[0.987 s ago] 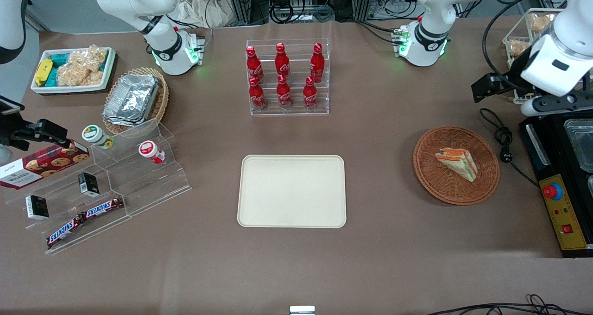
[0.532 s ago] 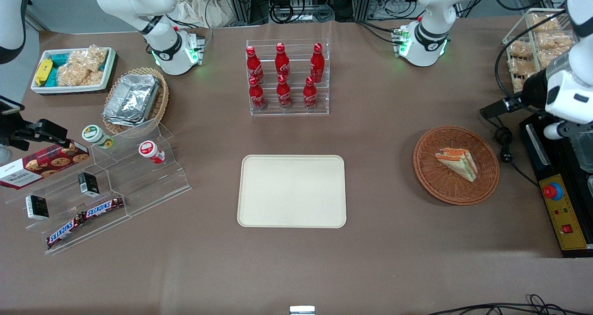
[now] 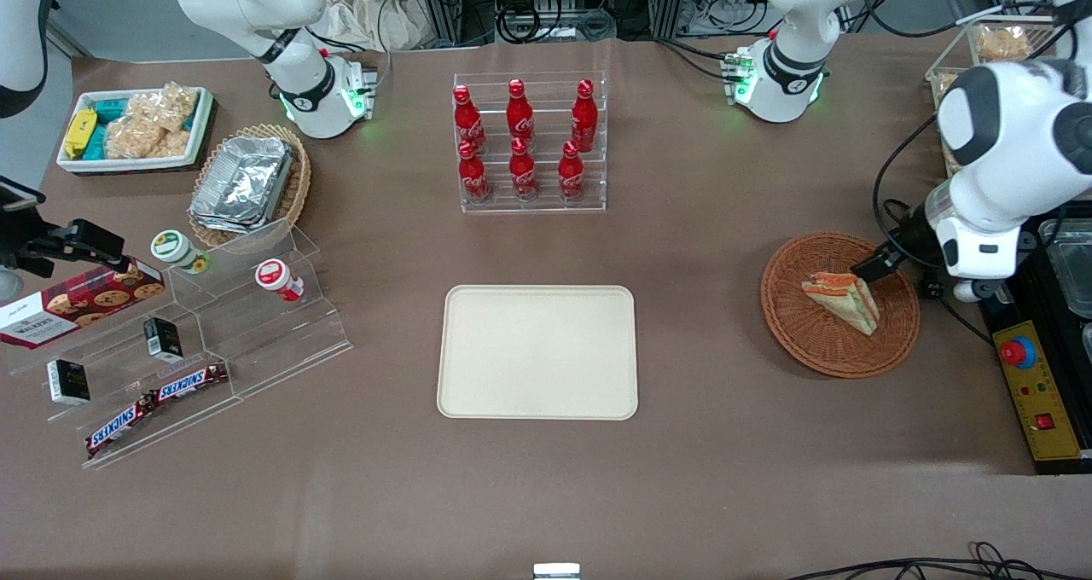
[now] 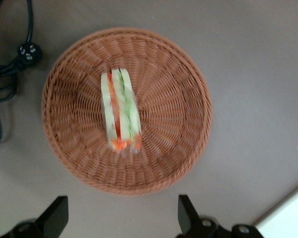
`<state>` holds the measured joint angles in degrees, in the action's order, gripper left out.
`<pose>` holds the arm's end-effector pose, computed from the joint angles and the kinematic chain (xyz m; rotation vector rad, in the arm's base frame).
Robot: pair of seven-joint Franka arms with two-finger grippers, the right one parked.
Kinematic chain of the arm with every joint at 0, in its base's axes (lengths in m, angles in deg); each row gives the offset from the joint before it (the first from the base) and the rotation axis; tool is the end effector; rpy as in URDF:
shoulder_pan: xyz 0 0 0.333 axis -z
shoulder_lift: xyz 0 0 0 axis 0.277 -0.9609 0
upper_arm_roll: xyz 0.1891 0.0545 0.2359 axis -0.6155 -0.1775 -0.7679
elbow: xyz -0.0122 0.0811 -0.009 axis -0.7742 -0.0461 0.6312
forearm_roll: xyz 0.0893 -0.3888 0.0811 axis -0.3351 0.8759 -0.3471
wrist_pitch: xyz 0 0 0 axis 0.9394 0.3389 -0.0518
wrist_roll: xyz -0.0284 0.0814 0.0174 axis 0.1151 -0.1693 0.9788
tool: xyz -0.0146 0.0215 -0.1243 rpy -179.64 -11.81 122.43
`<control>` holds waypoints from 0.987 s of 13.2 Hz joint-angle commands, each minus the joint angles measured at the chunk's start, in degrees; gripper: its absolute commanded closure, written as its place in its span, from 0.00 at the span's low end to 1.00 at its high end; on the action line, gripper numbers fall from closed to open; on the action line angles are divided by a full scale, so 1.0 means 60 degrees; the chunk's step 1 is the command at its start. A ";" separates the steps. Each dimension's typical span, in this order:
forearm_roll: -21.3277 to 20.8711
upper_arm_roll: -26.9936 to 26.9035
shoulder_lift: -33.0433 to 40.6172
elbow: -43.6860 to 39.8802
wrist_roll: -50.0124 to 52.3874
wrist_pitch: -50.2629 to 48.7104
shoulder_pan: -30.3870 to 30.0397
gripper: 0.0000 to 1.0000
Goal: Place sandwich from basket to tray
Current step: 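Close the left gripper on the wrapped sandwich and lift it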
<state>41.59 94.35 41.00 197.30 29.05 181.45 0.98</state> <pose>0.5360 0.0063 0.3537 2.8908 1.1770 -0.0533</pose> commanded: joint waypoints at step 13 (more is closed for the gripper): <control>0.0002 0.0059 -0.2567 0.1416 0.1162 0.4452 -0.0587 0.58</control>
<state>41.59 94.27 25.86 204.95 35.26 206.59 -2.22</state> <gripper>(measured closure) 0.075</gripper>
